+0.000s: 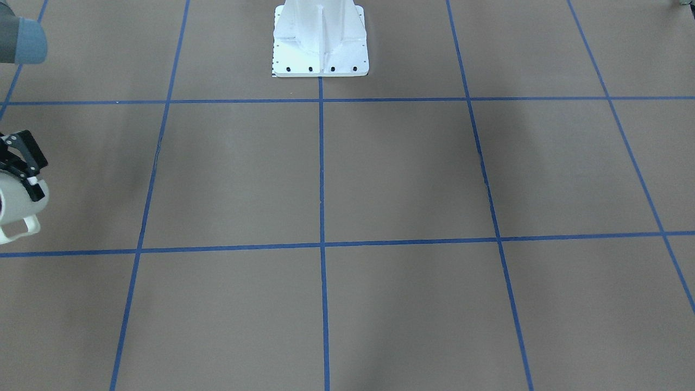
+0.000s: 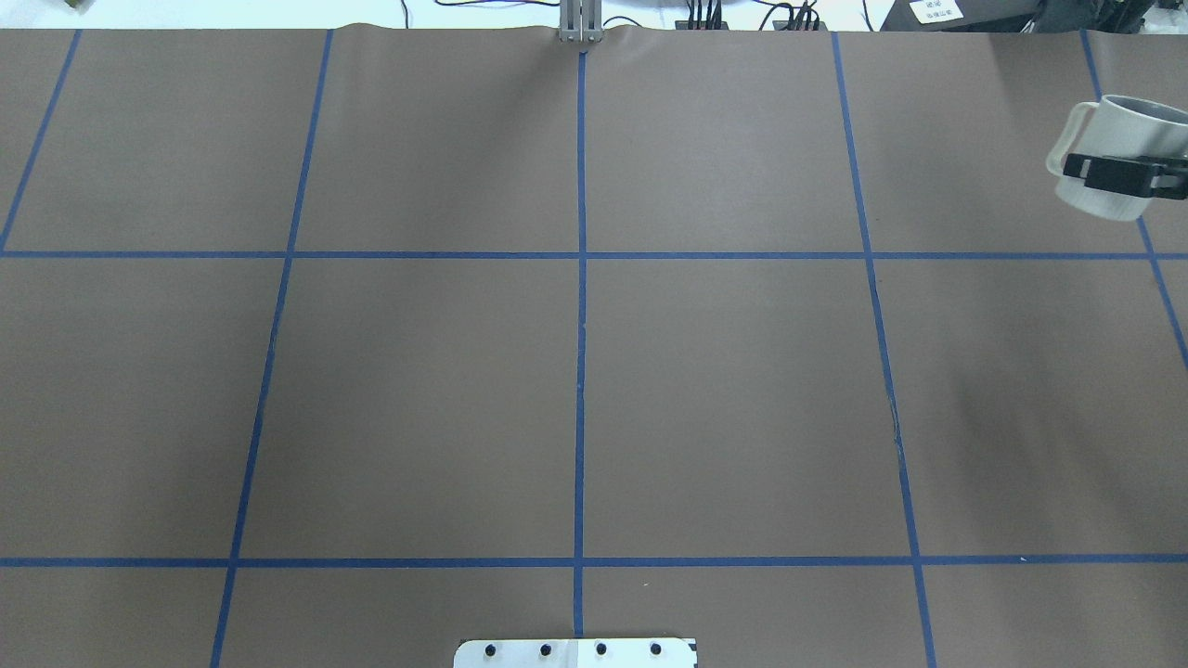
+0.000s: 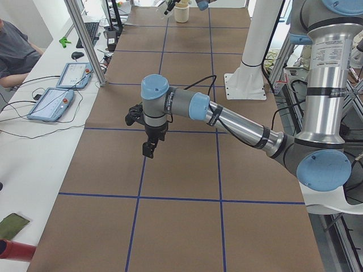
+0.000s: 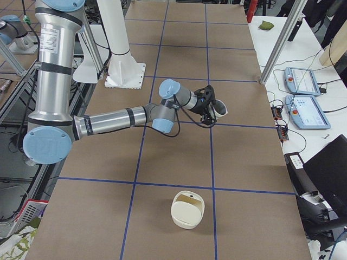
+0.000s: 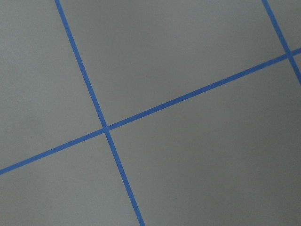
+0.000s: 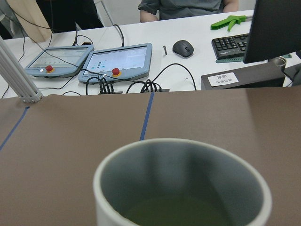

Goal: Left arm hands cup to right arm to dump lemon

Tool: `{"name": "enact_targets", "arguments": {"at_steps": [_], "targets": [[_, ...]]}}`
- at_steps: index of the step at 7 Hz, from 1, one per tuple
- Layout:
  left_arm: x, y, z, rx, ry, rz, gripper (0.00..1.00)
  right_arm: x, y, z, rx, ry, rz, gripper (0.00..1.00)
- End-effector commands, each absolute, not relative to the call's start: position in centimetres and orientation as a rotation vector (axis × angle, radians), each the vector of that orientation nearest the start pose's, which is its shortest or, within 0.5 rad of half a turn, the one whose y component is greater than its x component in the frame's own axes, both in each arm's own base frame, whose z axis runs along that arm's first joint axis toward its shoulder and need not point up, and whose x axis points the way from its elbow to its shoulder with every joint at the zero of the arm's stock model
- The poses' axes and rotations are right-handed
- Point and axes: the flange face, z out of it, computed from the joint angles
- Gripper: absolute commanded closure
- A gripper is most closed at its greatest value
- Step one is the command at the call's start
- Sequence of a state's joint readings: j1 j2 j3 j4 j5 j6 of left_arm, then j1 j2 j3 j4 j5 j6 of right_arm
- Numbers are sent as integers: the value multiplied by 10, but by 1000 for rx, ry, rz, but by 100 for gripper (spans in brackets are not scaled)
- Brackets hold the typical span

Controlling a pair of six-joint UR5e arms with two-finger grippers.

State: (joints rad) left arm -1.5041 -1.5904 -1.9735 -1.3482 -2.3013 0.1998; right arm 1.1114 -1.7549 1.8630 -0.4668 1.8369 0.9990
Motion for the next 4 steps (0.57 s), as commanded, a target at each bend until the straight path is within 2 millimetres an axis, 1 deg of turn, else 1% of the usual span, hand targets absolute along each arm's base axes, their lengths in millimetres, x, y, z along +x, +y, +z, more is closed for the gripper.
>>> {"name": "enact_targets", "arguments": {"at_steps": [1,2,3,4], "targets": [[-35,-482,477,244,719,326,0,-47,-387,545,709,-1024,488,100],[-35,-481,478,242,720,324,0,-27,-370,590,693,-1083,610,100],[-34,-482,483,229,722,321,0,-10,-354,636,689,-1150,711,100],[-35,-478,496,199,728,307,0,-2,-350,646,674,-1175,781,100]]}}
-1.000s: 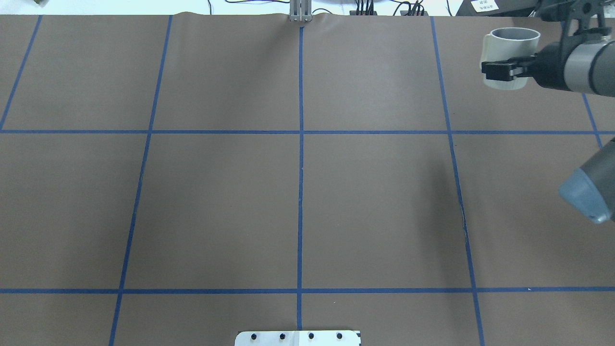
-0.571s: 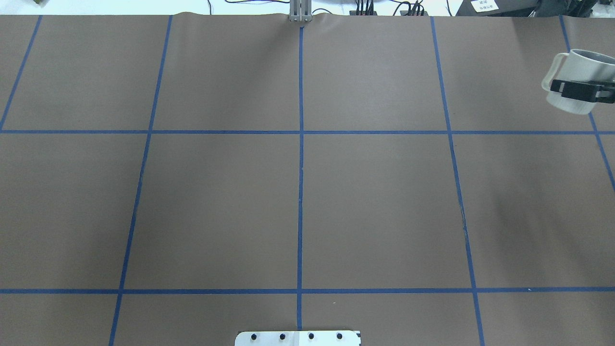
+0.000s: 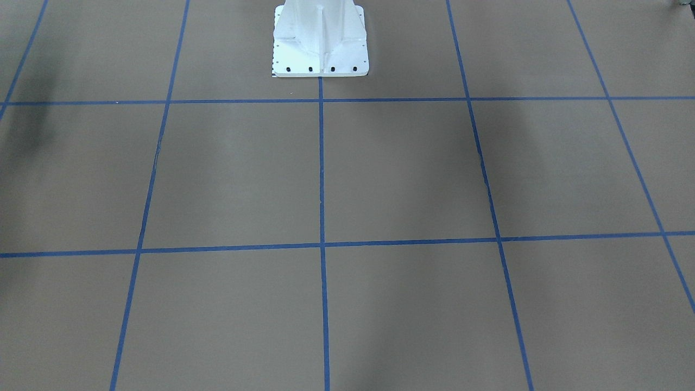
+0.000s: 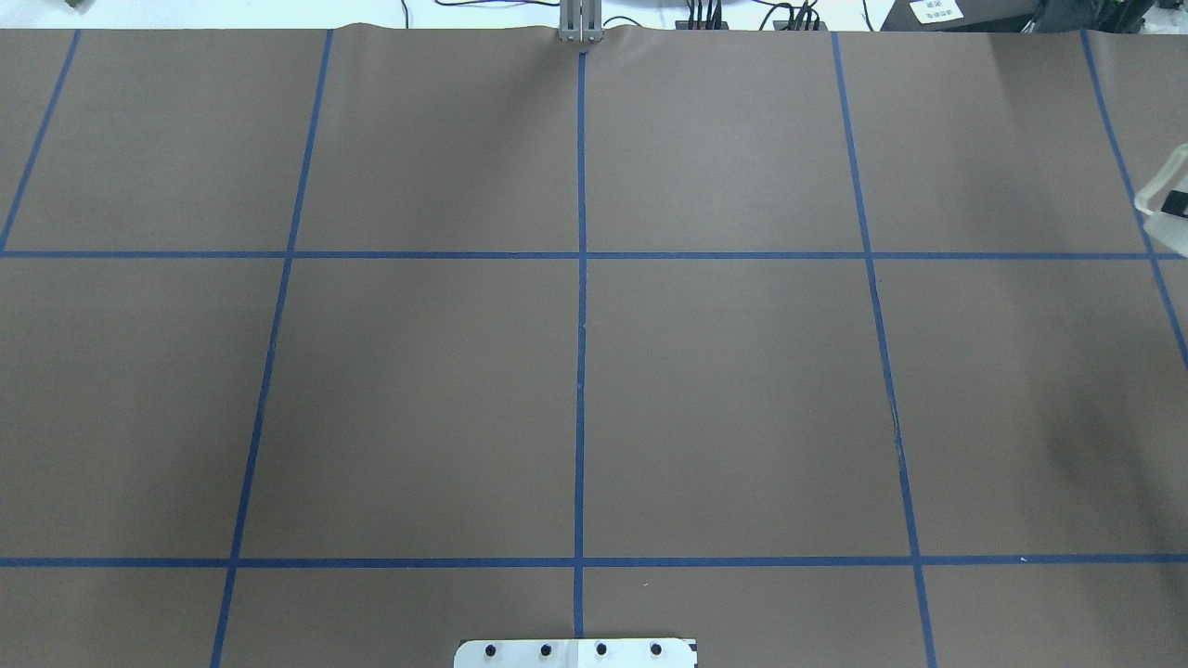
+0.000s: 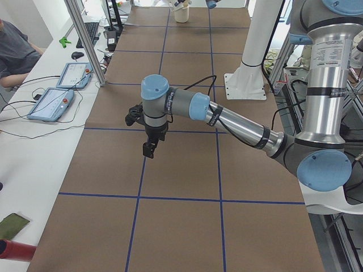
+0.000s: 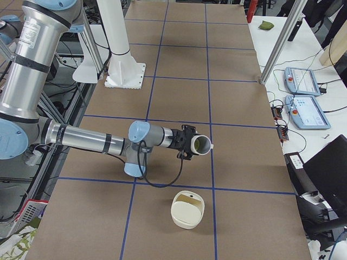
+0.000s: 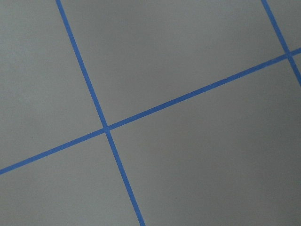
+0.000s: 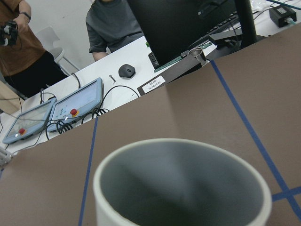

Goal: Left arm hands cup to right arm to dump lemon

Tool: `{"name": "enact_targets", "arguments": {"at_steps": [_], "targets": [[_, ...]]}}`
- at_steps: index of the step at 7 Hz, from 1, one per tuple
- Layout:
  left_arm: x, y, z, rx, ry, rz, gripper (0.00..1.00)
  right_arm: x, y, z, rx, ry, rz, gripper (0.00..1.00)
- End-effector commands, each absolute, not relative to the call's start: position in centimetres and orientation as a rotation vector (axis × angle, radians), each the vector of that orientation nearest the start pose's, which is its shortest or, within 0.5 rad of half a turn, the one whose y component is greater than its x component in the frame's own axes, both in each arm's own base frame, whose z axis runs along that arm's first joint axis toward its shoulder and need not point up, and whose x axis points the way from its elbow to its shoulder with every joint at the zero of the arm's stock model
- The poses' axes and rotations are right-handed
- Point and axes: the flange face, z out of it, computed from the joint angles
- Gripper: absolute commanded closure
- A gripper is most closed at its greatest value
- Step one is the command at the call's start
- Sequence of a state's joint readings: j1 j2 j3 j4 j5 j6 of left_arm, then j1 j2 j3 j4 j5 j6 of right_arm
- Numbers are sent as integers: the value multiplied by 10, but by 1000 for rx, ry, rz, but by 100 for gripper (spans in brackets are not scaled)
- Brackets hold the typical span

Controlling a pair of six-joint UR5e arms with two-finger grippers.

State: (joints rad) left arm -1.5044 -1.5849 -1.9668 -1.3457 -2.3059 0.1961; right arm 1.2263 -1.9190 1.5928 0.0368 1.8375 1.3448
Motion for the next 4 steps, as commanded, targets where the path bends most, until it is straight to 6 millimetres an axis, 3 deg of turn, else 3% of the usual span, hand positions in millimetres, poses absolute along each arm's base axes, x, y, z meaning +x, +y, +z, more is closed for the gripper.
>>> {"name": "enact_targets", "arguments": {"at_steps": [1,4], "targets": [[-44,-462,516,154,748,243,0,1,-350,646,649,-1202,838,100],[-42,-460,497,153,804,170,0,14,-349,649,624,-1238,1018,100]]}}
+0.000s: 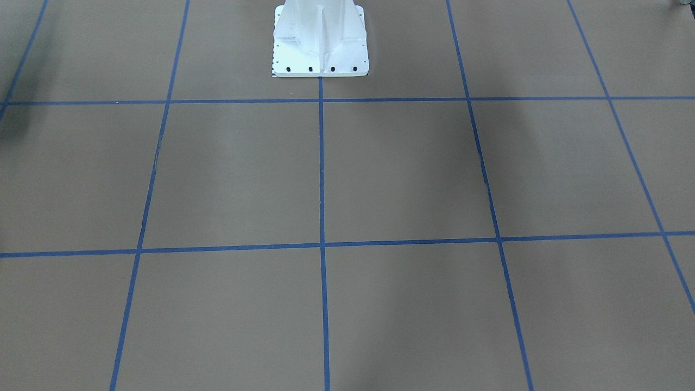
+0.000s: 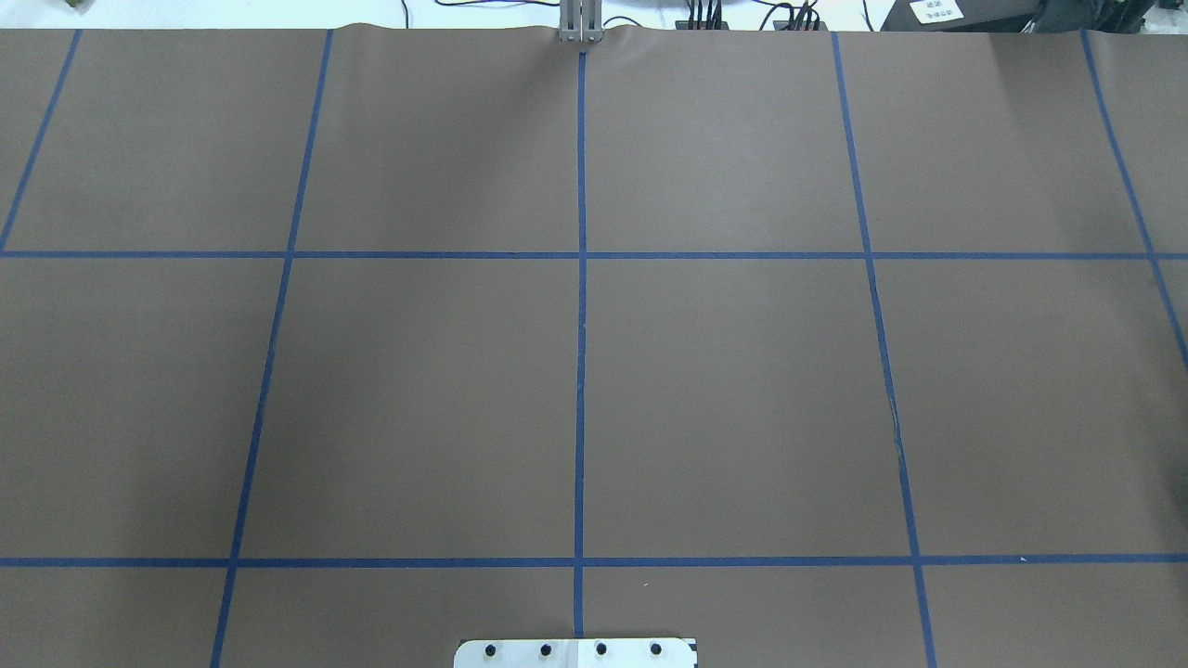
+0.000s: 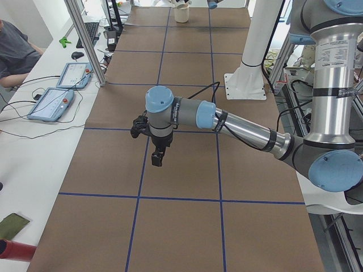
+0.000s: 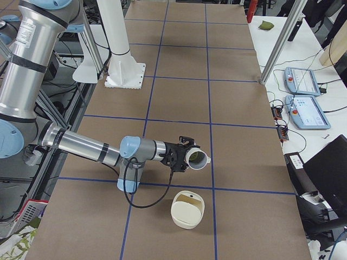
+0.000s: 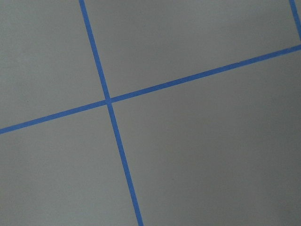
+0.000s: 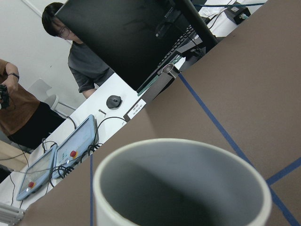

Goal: Left arm hands cup to right arm to dump lemon

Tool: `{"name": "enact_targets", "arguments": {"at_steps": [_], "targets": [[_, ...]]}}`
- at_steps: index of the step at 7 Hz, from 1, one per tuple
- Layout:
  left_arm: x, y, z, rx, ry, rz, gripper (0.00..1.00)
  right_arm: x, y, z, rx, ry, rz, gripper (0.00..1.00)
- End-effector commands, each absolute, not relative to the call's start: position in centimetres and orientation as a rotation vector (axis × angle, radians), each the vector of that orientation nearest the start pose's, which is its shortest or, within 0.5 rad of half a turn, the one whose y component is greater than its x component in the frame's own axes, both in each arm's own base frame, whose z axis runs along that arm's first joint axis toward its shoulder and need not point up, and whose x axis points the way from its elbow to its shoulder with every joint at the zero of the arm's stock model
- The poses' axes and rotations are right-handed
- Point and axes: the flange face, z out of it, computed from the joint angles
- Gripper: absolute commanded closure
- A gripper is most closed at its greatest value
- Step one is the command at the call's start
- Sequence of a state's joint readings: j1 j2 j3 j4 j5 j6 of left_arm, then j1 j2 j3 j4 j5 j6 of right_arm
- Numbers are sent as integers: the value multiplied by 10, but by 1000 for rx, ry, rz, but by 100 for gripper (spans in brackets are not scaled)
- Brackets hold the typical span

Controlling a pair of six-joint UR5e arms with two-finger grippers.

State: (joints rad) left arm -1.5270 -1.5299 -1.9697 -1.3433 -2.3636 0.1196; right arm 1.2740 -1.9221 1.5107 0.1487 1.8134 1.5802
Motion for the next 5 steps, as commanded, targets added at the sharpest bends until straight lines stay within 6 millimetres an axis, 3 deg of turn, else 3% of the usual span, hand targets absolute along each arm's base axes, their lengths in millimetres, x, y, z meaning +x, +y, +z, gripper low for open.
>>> {"name": "enact_targets", "arguments": {"at_steps": [1,2,5], "targets": [[-41,-460,496,154,806,170,0,20,-339,660,622,-1284,1086,100],[-41,-461,494,157,804,171,0,21,-337,682,611,-1309,1116,100],[-41,-462,491,164,804,173,0,28,-347,687,553,-1401,1289,100]]}}
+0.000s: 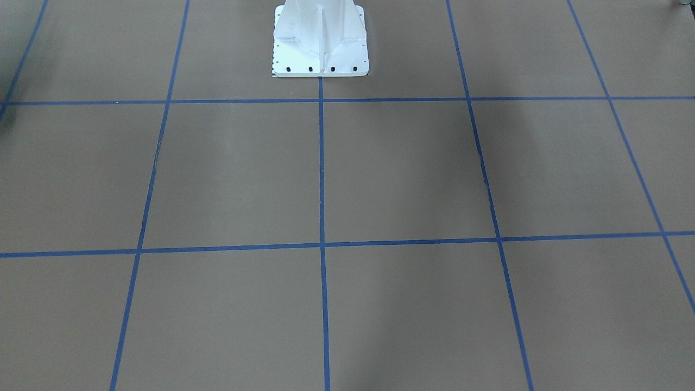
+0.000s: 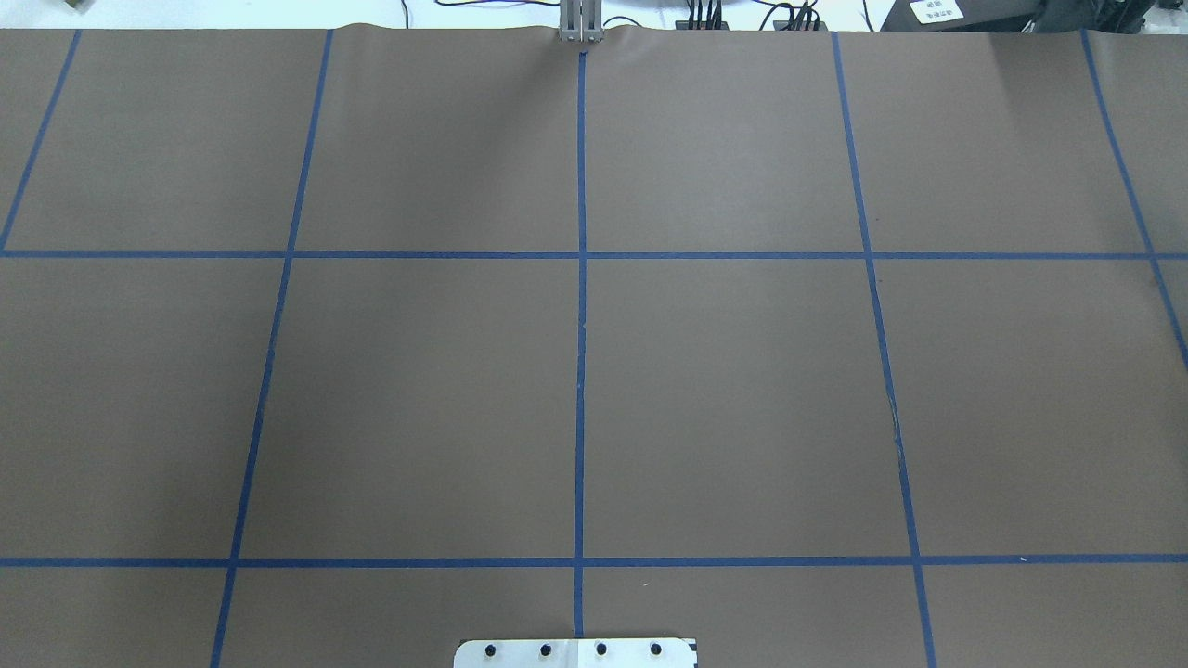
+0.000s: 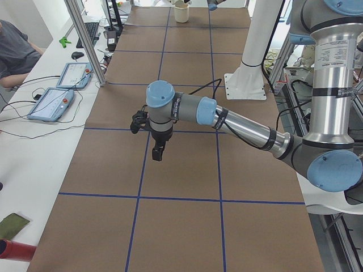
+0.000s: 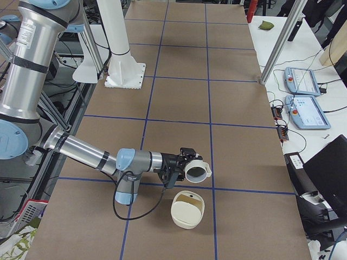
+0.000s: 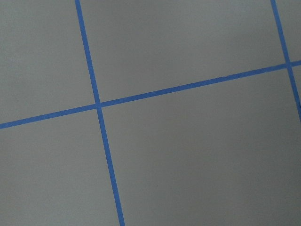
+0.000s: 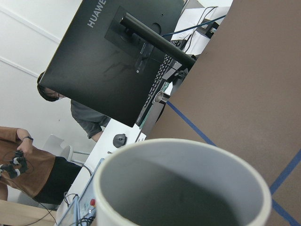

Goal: Left arm hands cup to right arm to dump lemon

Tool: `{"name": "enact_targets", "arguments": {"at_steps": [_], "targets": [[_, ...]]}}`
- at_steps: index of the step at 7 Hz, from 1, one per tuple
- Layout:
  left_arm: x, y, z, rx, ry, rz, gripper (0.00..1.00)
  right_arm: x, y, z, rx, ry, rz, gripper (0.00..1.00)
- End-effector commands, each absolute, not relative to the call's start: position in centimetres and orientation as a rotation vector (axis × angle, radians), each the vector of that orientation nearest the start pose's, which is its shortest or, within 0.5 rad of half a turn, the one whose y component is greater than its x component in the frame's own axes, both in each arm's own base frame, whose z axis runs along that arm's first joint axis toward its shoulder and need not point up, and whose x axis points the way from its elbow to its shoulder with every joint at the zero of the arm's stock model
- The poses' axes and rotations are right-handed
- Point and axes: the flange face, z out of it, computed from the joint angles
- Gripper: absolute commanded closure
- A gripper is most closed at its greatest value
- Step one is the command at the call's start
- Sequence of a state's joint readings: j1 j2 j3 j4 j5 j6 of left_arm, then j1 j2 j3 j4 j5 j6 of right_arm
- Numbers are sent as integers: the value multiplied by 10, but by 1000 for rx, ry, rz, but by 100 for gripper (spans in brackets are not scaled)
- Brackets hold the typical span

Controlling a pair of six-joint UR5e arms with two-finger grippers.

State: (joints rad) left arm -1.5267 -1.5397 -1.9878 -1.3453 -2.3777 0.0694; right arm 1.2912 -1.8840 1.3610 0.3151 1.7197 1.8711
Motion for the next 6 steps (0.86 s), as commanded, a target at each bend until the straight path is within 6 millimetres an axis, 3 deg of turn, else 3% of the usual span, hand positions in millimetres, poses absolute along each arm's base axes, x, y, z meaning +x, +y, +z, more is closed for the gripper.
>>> {"name": "enact_targets", "arguments": {"at_steps": [1,3,6], "targets": [[-42,-463,490,166,804,172,0,29,-355,683,515,-1456,1364,100],[-42,-463,489,167,804,171,0,28,-366,688,441,-1578,1480,100],[-41,-468,482,170,806,151,0,36,-357,690,317,-1730,1601,100]]}}
